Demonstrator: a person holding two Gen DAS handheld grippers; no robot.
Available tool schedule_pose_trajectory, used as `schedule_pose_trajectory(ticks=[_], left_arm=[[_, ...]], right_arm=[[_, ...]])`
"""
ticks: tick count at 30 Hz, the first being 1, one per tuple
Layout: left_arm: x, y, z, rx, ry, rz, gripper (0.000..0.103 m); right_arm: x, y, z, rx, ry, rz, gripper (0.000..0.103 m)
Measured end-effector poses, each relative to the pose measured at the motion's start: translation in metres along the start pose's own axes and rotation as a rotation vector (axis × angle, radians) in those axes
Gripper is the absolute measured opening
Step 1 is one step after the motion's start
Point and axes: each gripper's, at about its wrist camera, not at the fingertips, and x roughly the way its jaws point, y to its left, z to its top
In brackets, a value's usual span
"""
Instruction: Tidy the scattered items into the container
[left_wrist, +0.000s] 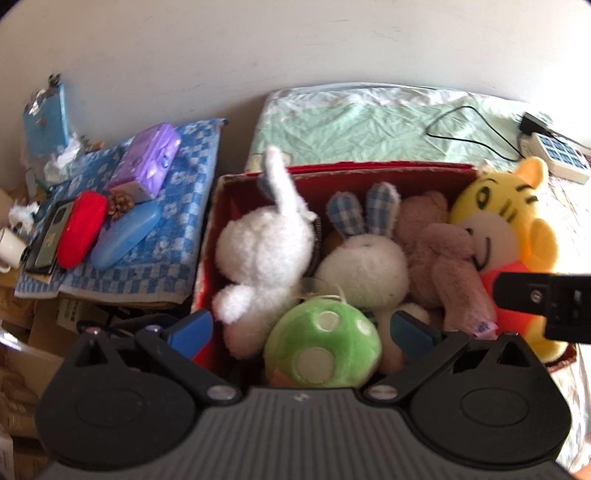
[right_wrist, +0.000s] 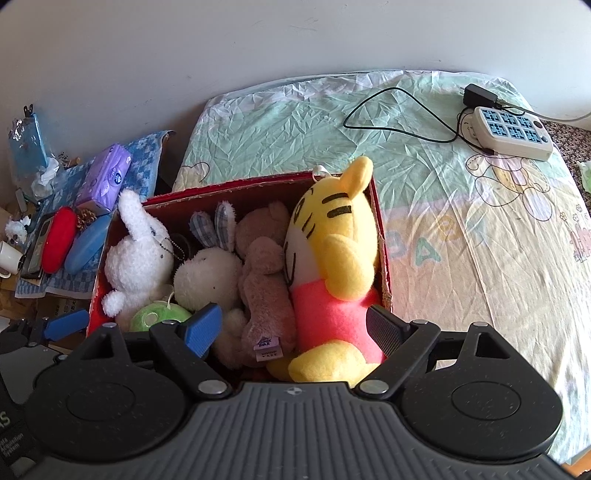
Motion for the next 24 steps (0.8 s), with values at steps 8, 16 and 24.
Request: schedule_pose_trajectory(ticks=[8, 16, 24], left_arm=[[0.002, 0.01, 0.001, -0.017, 0.0, 0.006, 0.102], [0.003, 0.021, 0.001, -0.045, -0.002, 0.014, 0.102], [0.004, 0.021, -0.001, -0.048, 0.007, 0.009, 0.102]], right_arm=[[0.006, 0.004, 0.001, 0.0, -0.006, -0.018, 0.088], [0.016, 0.013, -0.004, -0.009, 0.015, -0.003, 0.088], [0.017, 0.012, -0.006, -0.011, 0.011, -0.017, 0.088]])
